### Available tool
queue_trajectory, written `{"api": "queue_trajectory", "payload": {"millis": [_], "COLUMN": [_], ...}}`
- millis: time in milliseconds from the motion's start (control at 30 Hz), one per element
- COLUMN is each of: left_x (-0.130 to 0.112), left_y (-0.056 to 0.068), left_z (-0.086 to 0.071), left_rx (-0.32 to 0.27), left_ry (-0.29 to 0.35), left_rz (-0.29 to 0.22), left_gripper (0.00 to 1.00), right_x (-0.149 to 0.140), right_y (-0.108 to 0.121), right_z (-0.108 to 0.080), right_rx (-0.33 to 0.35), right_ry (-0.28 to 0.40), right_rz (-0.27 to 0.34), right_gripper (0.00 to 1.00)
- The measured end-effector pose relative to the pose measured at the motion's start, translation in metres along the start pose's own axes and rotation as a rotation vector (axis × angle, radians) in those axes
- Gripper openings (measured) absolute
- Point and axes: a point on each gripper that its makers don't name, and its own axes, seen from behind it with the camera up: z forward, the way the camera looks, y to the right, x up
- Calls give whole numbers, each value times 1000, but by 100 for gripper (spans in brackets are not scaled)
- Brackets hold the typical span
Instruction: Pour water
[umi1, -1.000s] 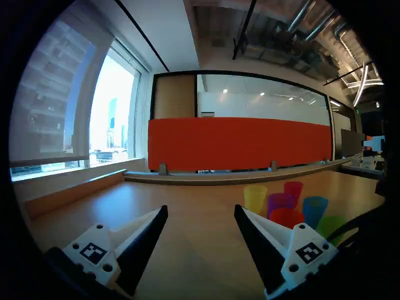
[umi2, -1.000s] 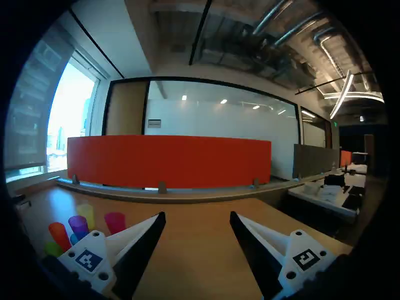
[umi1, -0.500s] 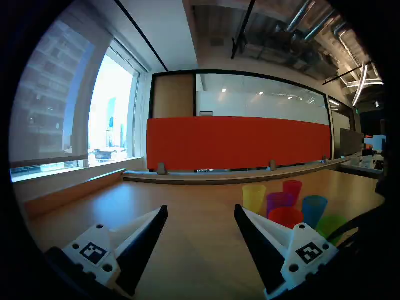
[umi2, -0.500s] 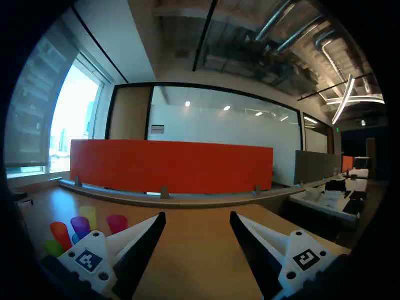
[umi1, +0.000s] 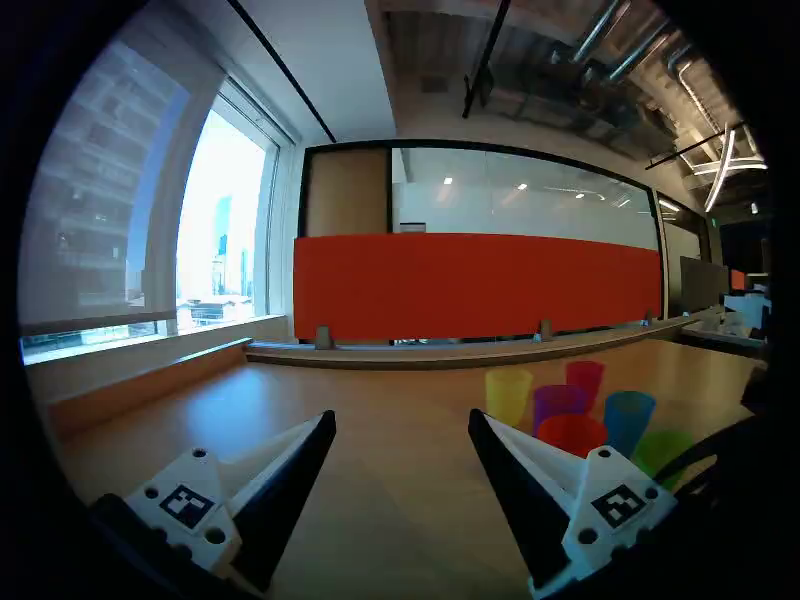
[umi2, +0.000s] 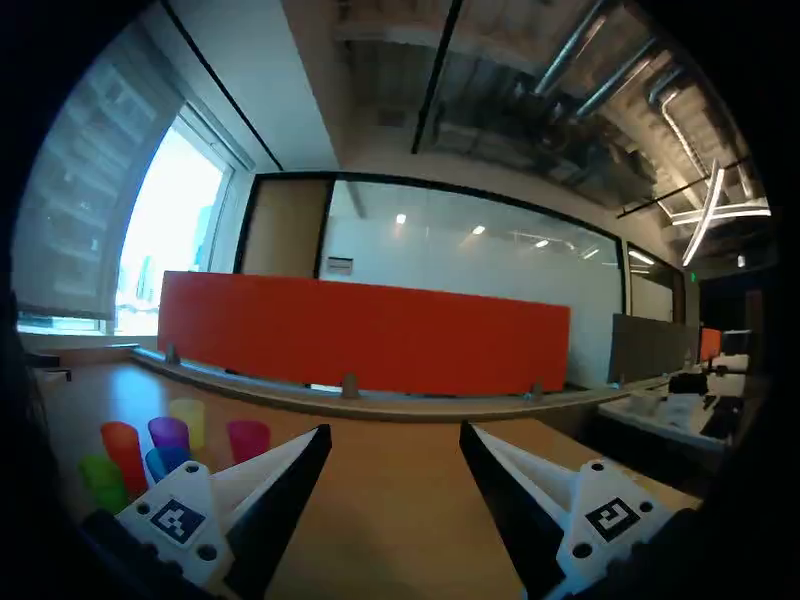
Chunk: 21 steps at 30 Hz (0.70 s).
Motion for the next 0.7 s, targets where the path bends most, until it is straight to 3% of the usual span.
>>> {"api": "queue_trajectory", "payload": {"millis": [200,700], "left_x": [0,0], "left_y": [0,0], "left_z": [0,0], "left_rx": [0,0], "left_ry": [0,0], "left_rz": [-1,0], "left_gripper": [99,99], "right_x": [-29,-54], "right_y": [1,10], "right_z": [0,6], "right_rx": [17,15], "right_ry": [-27,-60], "right_rz": [12,55], "right_gripper": [100,100]}}
